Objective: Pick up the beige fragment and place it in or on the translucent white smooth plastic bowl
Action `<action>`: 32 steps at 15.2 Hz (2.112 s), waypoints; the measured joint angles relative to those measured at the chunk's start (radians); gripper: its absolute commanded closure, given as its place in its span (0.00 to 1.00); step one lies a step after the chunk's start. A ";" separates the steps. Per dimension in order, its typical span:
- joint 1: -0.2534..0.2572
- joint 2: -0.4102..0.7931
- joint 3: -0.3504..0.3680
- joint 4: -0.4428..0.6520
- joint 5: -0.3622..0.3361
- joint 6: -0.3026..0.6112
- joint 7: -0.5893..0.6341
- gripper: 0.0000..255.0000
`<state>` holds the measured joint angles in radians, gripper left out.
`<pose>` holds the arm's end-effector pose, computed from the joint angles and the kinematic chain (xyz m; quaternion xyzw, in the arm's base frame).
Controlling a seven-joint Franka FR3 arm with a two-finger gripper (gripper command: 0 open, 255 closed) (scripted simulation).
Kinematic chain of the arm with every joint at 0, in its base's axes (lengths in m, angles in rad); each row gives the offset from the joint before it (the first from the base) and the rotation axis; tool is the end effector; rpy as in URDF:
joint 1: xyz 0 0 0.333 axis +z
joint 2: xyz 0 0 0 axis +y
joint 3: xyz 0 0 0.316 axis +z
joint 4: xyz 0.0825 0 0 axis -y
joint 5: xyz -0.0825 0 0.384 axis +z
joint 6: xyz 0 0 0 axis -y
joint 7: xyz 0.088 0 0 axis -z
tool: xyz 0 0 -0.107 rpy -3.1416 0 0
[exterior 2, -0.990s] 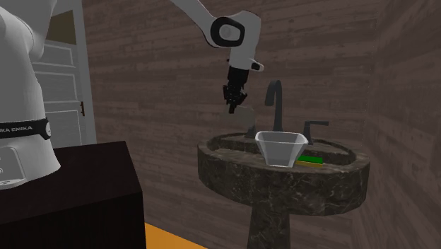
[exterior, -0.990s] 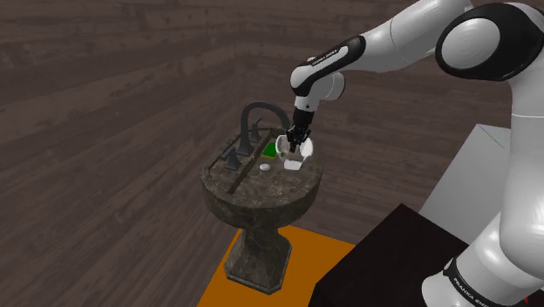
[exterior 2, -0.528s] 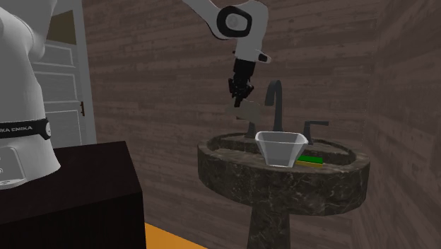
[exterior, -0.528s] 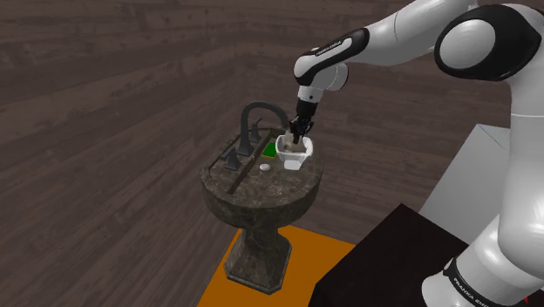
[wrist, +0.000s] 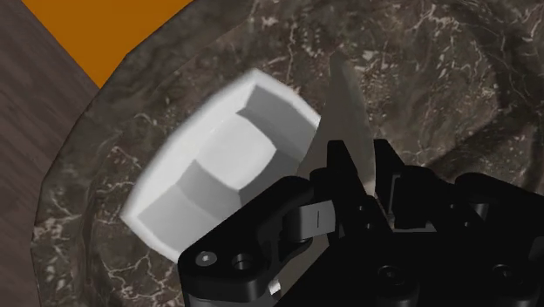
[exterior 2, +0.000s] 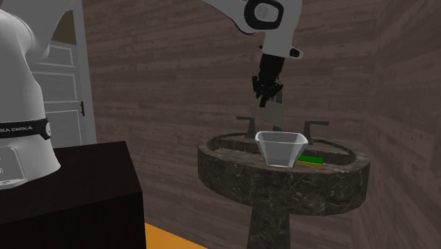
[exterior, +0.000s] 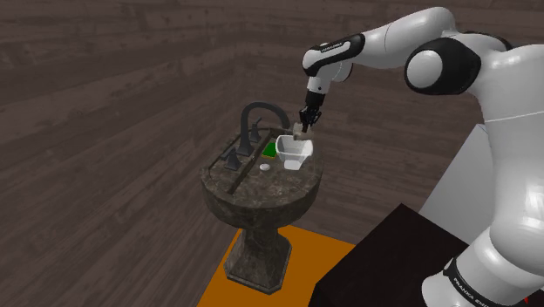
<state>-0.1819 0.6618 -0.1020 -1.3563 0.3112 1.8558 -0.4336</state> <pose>0.6940 -0.1623 0.3238 -0.9901 -0.0270 0.0336 0.1333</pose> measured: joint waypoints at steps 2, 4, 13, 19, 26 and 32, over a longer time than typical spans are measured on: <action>-0.030 0.062 -0.004 0.104 0.000 -0.047 -0.017 1.00; -0.061 0.134 -0.006 0.233 -0.002 -0.108 -0.026 1.00; -0.070 0.197 -0.004 0.237 0.004 -0.054 -0.049 1.00; -0.069 0.225 -0.001 0.209 0.010 0.000 -0.062 1.00; -0.069 0.235 0.000 0.213 0.011 0.005 -0.064 0.00; -0.069 0.236 0.000 0.213 0.011 0.008 -0.064 0.00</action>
<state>-0.2510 0.8978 -0.1023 -1.1429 0.3218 1.8636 -0.4977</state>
